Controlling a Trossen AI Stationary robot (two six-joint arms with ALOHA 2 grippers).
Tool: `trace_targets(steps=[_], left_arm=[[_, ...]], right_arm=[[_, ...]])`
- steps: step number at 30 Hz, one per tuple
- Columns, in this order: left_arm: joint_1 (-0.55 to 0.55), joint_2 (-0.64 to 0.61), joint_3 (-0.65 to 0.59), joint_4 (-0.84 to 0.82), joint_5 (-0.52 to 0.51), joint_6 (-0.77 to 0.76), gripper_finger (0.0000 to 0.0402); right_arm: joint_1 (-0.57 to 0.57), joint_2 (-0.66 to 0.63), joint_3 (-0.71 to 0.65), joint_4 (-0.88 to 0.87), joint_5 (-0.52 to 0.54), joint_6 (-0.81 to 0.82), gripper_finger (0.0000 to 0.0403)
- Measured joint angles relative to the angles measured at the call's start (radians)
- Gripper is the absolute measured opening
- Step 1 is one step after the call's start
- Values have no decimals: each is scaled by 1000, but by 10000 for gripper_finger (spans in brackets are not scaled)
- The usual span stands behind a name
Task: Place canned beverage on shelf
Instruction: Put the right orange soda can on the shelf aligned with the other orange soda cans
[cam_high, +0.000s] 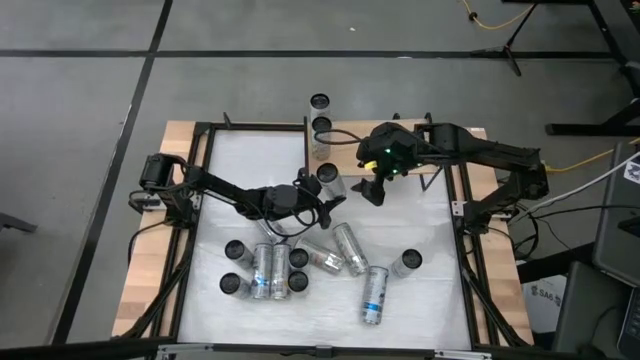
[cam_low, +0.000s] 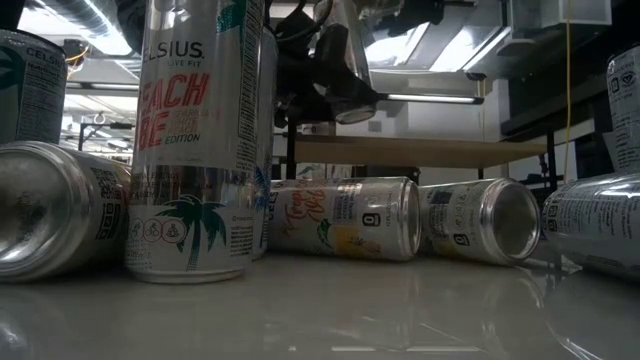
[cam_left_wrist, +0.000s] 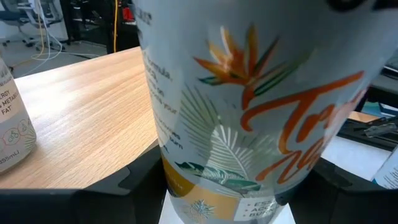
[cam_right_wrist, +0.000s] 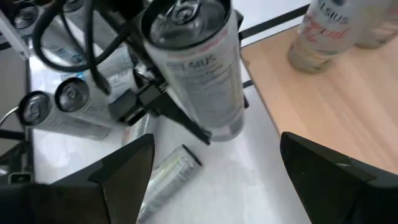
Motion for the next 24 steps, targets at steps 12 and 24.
trace_targets(steps=[12, 24], left_arm=[[0, 0, 1, 6, -2, -5, 247], [0, 1, 1, 6, -6, -6, 247]], right_arm=[[0, 85, -14, 148, -28, -40, 340], [13, 104, -14, 228, 19, -43, 340]])
